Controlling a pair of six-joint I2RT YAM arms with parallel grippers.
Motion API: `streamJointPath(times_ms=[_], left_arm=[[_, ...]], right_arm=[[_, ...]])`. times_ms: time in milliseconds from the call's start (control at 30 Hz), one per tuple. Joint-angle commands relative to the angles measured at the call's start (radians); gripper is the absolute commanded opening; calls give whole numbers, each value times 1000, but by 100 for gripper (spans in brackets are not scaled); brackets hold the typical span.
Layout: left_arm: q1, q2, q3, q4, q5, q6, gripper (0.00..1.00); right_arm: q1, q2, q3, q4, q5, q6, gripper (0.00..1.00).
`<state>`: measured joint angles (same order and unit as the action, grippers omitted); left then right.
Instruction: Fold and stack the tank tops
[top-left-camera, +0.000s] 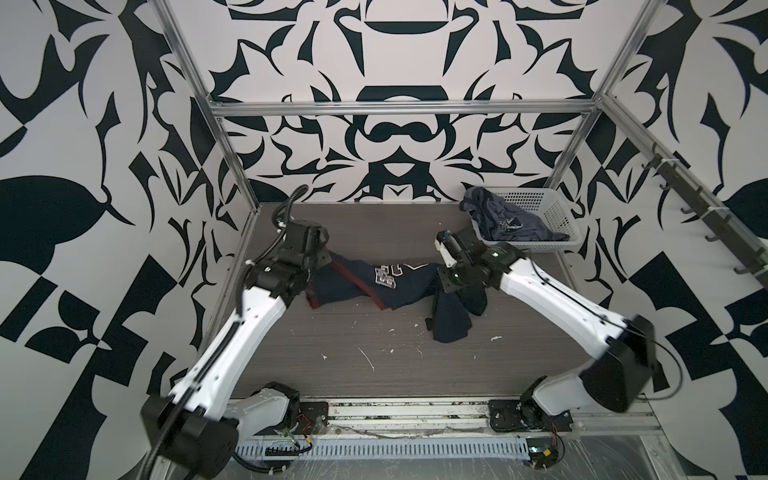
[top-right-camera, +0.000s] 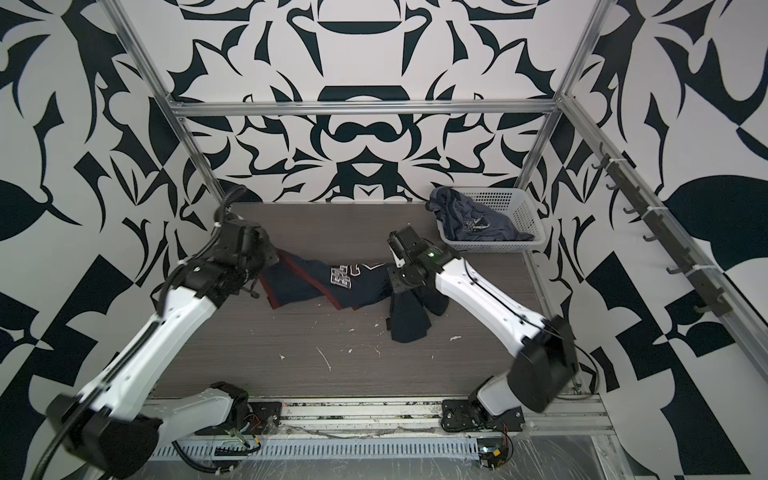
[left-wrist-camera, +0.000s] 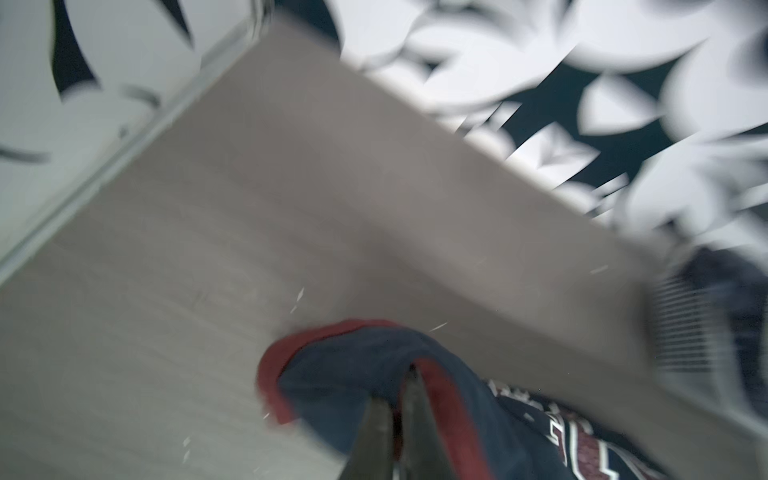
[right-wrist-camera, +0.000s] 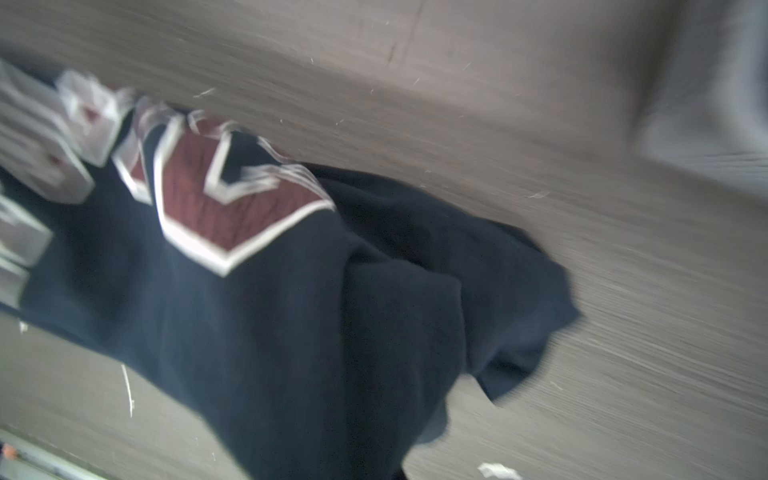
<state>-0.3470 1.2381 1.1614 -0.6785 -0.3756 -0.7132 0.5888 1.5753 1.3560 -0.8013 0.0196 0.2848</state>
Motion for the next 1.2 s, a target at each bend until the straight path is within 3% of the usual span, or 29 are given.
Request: streamJointPath(times_ms=[0, 100, 167, 300, 467, 600, 733, 833, 967, 1033, 1100, 1167], left_arm=[[71, 72, -2, -91, 108, 12, 0], [95, 90, 1, -75, 111, 21, 0], [105, 89, -7, -68, 112, 24, 0], [128, 88, -42, -52, 111, 25, 0], [146, 93, -70, -36, 113, 33, 0], [150, 92, -79, -36, 111, 40, 0], [152, 84, -89, -39, 108, 40, 0], [159, 74, -97, -41, 108, 38, 0], [171, 58, -97, -44, 110, 38, 0], [184, 46, -90, -54, 105, 41, 0], [203, 28, -80, -70, 97, 47, 0], [227, -9, -73, -84, 79, 54, 0]], right_arm=[[-90, 158, 138, 53, -61, 1, 29], [-114, 279, 293, -59, 99, -39, 57], [-98, 271, 308, -97, 132, -64, 66], [-31, 78, 104, -55, 76, -40, 72], [133, -107, -143, -33, 109, 92, 74], [220, -124, -253, 19, 80, 201, 73], [262, -49, -283, 96, 61, 250, 72], [266, 20, -281, 167, 28, 266, 71], [266, 136, -248, 177, 49, 282, 59], [265, 181, -218, 129, 109, 287, 50], [265, 190, -196, 62, 231, 283, 34], [265, 158, -198, 36, 278, 264, 19]])
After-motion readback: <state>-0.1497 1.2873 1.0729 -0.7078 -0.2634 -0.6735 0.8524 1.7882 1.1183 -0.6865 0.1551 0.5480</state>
